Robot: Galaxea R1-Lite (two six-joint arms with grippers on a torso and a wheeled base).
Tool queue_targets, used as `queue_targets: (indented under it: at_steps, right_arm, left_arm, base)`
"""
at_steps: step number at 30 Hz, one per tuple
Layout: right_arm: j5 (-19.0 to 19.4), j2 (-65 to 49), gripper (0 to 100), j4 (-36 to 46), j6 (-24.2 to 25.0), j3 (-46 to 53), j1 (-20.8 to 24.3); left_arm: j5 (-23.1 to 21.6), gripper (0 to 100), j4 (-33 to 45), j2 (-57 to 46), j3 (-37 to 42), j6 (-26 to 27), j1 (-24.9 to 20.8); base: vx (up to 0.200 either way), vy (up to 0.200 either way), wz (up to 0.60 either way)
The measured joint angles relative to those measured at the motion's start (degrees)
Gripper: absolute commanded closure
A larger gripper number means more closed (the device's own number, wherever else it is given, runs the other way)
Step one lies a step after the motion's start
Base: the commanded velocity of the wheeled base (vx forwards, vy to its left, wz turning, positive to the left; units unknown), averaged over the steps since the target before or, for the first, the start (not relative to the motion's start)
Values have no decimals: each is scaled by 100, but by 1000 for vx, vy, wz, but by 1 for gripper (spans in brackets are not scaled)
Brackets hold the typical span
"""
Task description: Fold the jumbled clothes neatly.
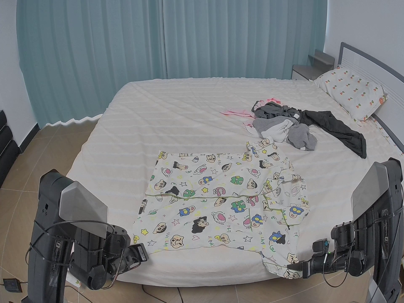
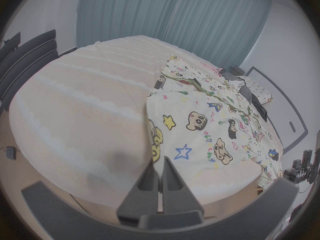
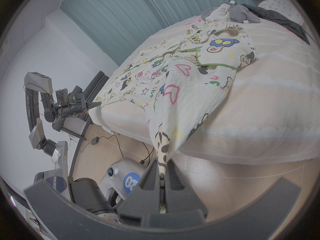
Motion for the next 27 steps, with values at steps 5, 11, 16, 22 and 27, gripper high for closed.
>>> queue_targets:
  at_steps: [5, 11, 16, 22, 27]
  right_arm:
    - [44, -61, 100, 0, -102, 41, 0]
    - [82, -185, 100, 5, -239, 50, -2]
    - [44, -384, 100, 104, -226, 50, 15]
    - [27, -636, 100, 892, -267, 50, 20]
    - [32, -985, 100, 1603, -289, 50, 26]
  left_arm:
    - [0, 100, -4, -101, 247, -2, -26]
    - [23, 100, -4, -361, 577, -6, -30]
    - [33, 100, -4, -581, 883, 11, -37]
    - [33, 100, -2, -678, 1056, 24, -43]
    - [22, 100, -2, -663, 1136, 38, -59]
  base:
    - [0, 0, 0]
    - [0, 0, 0]
    - [0, 0, 0]
    - [0, 0, 0]
    - [0, 0, 0]
